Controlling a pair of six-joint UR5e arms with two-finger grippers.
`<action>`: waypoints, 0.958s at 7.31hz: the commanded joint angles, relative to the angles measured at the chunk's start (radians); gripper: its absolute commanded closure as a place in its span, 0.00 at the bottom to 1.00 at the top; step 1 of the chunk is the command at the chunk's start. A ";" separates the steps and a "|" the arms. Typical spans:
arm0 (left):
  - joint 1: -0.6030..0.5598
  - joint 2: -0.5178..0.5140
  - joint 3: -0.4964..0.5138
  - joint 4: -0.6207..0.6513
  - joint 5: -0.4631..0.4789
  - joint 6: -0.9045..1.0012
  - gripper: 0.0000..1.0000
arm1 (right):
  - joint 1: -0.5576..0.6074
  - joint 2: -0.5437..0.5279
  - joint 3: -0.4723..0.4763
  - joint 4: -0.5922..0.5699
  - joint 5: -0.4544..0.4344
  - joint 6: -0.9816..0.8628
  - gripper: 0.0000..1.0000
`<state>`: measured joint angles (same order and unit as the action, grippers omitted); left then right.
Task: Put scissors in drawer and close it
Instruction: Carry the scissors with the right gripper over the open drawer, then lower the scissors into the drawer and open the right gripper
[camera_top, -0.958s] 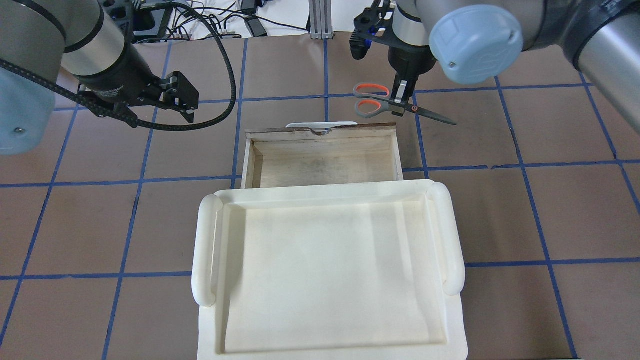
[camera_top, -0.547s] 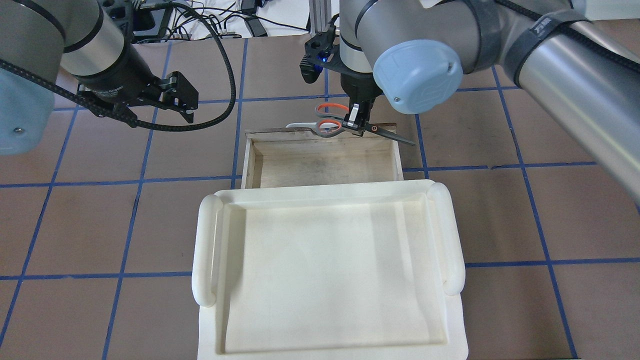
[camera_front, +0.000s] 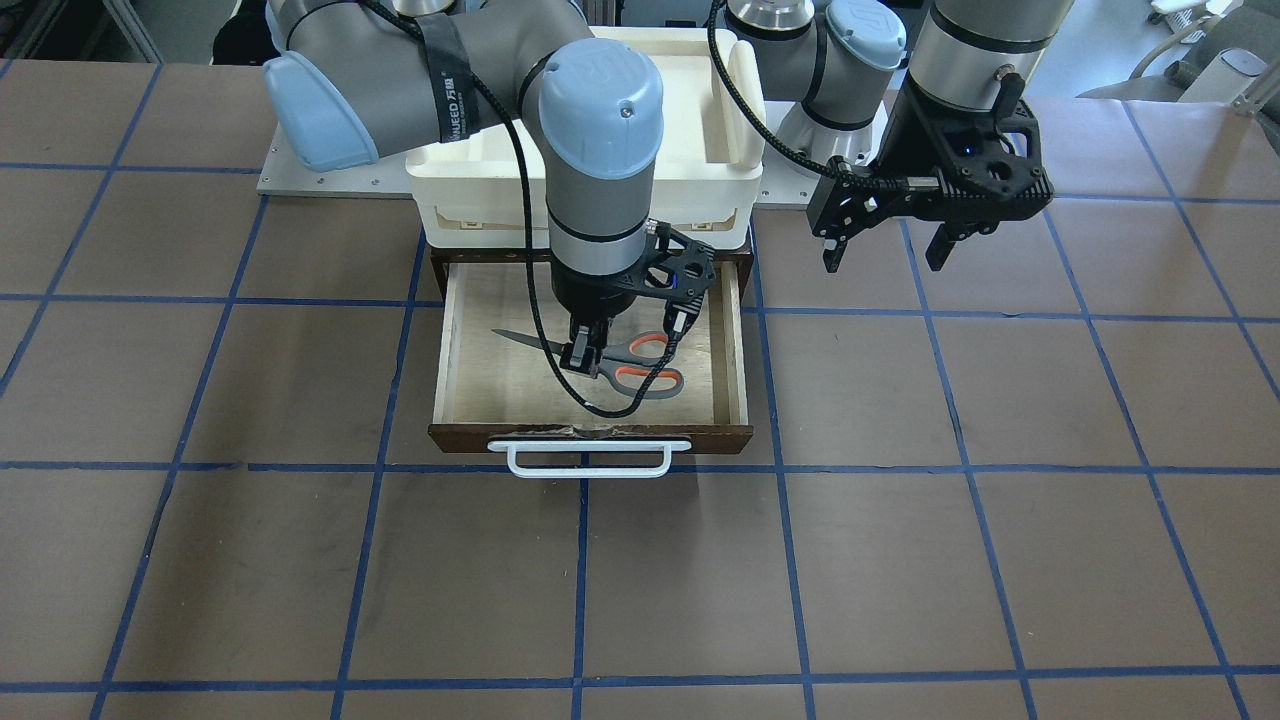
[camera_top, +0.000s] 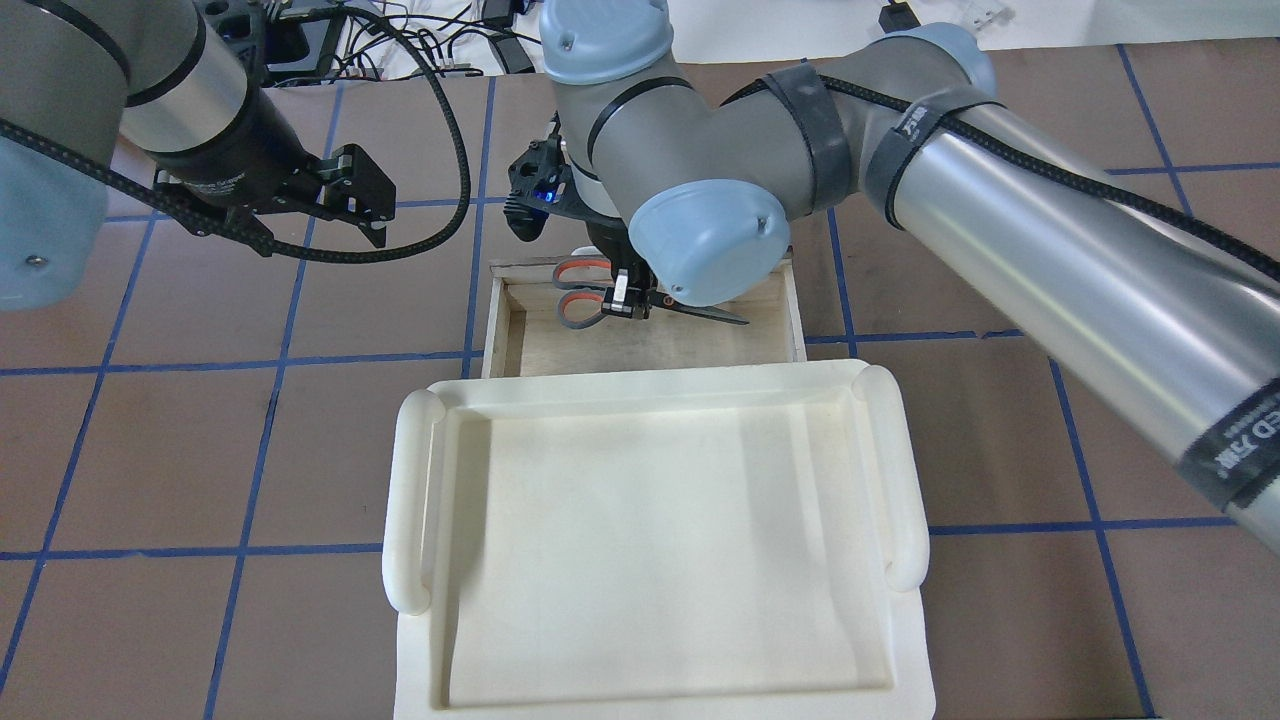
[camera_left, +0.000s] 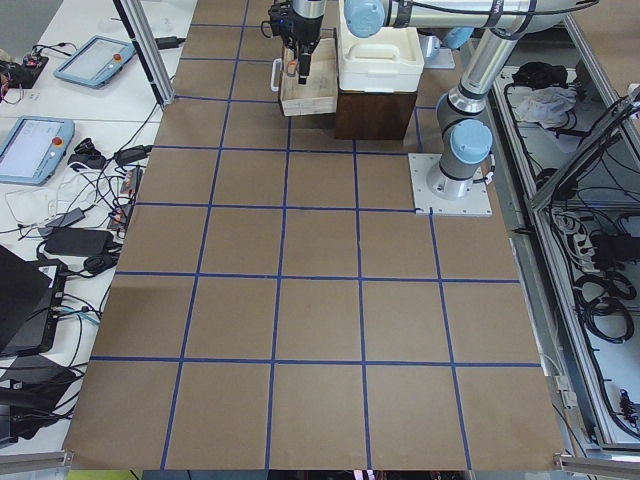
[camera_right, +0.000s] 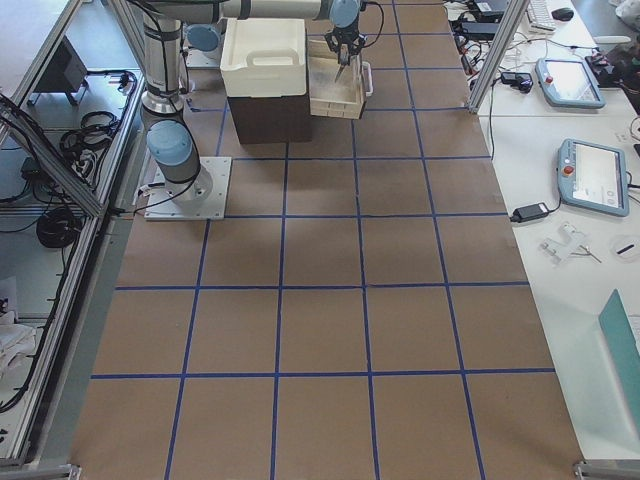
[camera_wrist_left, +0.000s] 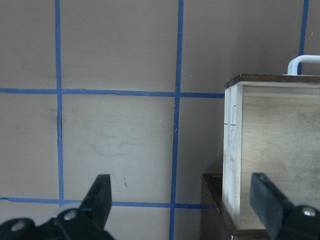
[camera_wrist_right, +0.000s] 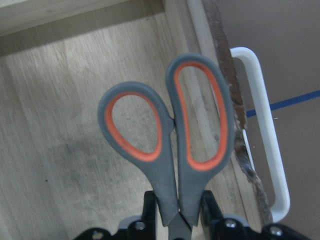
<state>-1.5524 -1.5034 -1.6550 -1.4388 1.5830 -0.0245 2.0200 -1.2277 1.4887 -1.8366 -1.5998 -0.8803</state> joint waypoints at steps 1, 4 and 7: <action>0.000 0.000 0.000 -0.002 0.000 -0.003 0.00 | 0.014 0.014 0.027 -0.023 -0.003 -0.060 1.00; 0.000 -0.001 0.000 -0.002 0.000 -0.003 0.00 | 0.016 0.010 0.078 -0.049 -0.003 -0.124 1.00; -0.003 -0.001 0.000 -0.003 0.000 -0.005 0.00 | 0.016 0.019 0.087 -0.050 0.009 -0.129 1.00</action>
<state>-1.5542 -1.5048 -1.6552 -1.4404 1.5831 -0.0288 2.0355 -1.2111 1.5717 -1.8864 -1.5986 -1.0191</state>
